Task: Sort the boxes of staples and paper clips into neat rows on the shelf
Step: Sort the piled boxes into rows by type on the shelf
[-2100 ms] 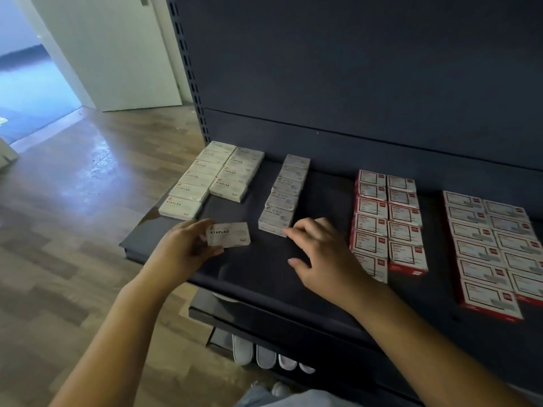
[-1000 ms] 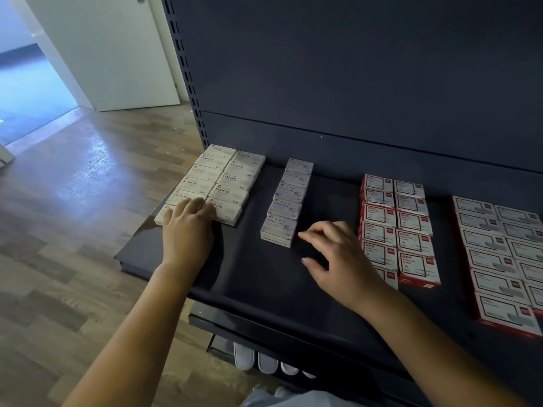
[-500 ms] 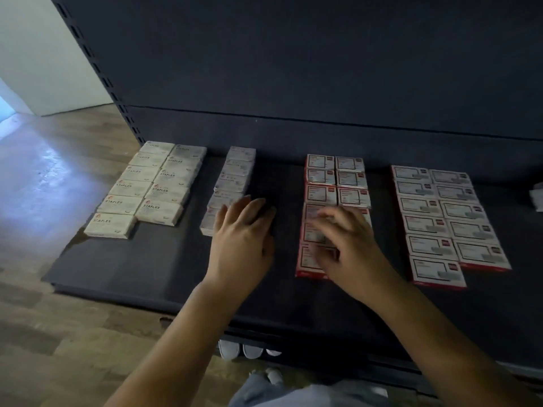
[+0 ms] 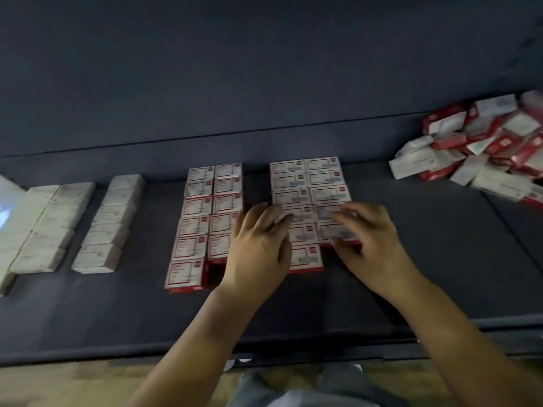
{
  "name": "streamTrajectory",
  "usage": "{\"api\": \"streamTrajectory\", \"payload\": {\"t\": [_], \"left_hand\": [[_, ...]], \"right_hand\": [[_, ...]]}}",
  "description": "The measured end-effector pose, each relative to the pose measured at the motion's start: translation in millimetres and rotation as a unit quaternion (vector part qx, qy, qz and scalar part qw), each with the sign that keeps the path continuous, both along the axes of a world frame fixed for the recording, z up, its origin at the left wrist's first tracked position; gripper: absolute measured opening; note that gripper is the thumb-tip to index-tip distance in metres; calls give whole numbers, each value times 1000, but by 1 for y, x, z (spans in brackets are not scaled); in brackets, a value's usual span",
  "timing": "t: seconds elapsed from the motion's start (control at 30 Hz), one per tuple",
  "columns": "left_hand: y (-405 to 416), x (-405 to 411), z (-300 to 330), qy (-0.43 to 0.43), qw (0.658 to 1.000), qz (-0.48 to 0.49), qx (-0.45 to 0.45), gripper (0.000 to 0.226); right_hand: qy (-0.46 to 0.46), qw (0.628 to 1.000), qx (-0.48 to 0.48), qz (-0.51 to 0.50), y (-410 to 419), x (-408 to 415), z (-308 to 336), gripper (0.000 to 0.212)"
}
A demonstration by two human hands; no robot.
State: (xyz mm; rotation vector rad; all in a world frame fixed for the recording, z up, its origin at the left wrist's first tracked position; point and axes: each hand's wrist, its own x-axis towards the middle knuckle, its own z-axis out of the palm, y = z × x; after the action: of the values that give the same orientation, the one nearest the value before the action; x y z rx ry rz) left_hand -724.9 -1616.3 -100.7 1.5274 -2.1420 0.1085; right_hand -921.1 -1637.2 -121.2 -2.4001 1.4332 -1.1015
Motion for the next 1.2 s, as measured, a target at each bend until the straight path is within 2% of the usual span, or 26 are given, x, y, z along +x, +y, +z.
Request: {"api": "streamTrajectory", "payload": {"t": [0.3,0.57,0.8,0.93,1.1,1.2], "left_hand": [[-21,-109,-15,-1,997,-71,7,34],[-36,-177,-24,5,997,-76,7,37],[-54,-214,-28,-11,997,-70,28,36],[-65,-222,-29,-3,997,-68,30,28],[-65,-216,-32,-9,997,-65,30,30],[-62,-215,-33,0,998,-52,41,27]], "right_hand": [[3,990,72,-123,-6,-136,-11,40],[-63,969,162,-175,-17,-224,6,39],[-193,934,173,-245,-59,-237,27,38],[-195,929,188,-253,-88,-237,33,37],[-238,904,206,-288,-107,-232,35,49],[-219,905,201,-305,-111,-233,35,51]]}}
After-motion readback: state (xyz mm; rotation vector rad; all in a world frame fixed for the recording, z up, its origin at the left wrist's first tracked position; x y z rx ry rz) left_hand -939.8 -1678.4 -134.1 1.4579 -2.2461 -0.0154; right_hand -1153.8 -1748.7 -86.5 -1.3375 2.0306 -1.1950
